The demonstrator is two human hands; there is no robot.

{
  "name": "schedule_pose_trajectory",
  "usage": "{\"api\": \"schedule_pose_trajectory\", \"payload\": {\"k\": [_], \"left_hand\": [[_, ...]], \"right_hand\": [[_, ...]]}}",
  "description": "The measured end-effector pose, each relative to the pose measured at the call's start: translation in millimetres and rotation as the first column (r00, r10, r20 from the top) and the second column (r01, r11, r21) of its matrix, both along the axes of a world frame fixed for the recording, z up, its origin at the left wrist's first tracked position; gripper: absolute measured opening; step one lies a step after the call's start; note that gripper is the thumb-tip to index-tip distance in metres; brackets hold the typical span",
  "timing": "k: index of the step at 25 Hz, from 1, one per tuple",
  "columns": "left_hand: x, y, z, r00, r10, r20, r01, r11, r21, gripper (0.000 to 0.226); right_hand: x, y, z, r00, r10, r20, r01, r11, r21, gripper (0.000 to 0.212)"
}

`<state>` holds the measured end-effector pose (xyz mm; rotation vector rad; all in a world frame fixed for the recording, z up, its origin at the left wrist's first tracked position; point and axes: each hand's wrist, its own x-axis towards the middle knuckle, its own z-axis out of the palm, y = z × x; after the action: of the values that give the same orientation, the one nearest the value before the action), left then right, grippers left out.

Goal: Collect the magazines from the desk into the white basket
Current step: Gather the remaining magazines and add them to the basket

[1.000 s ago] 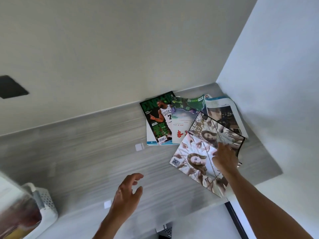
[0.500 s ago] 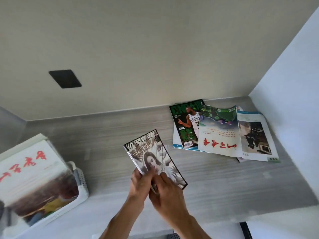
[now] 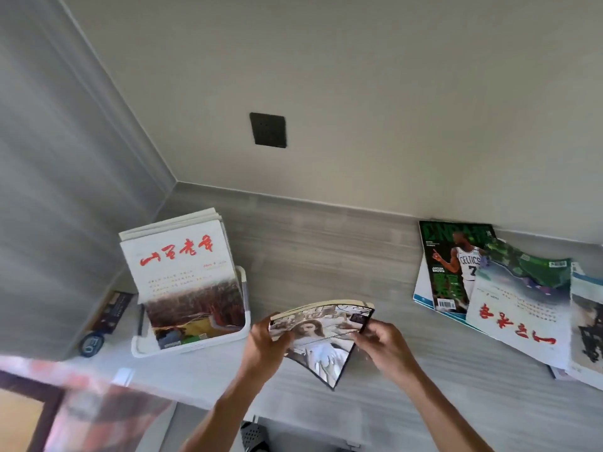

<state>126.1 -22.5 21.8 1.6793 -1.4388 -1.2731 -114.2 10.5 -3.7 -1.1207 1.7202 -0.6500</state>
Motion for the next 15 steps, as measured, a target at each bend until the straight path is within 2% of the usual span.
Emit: {"api": "schedule_pose_trajectory", "payload": {"k": [2,4,6,8,10,12,15], "left_hand": [[15,3,-1,0.992,0.116,-0.047,-0.115,0.993,0.042,0.017],[45,-11,20,0.982,0.178,-0.061,-0.182,0.982,-0.055,0.028],[82,-34,49,0.973,0.185,-0.134,-0.208,0.960,-0.187,0.025],[128,-58,72,0.953,0.205,-0.223,-0.258,0.936,-0.240,0.022],[169,-78,80,0.920,0.306,-0.245,-0.360,0.906,-0.220,0.013],[199,-89,74,0.888,0.427,-0.172,-0.455,0.870,-0.189,0.017],[223,-90,43,0.850,0.525,-0.027,-0.526,0.849,-0.053,0.017]], "right_hand": [[21,-4,4,1.000,0.007,0.003,-0.006,0.993,-0.119,0.008],[45,-25,26,0.999,0.018,0.040,-0.009,0.973,-0.229,0.017],[74,-55,56,0.990,0.037,0.132,0.007,0.949,-0.316,0.022],[116,-88,81,0.974,0.089,0.208,-0.004,0.926,-0.377,0.018],[164,-122,90,0.969,0.134,0.207,-0.049,0.926,-0.374,0.011],[206,-146,86,0.976,0.146,0.160,-0.088,0.941,-0.326,0.009],[242,-158,58,0.985,0.153,0.076,-0.132,0.963,-0.234,0.008]]}}
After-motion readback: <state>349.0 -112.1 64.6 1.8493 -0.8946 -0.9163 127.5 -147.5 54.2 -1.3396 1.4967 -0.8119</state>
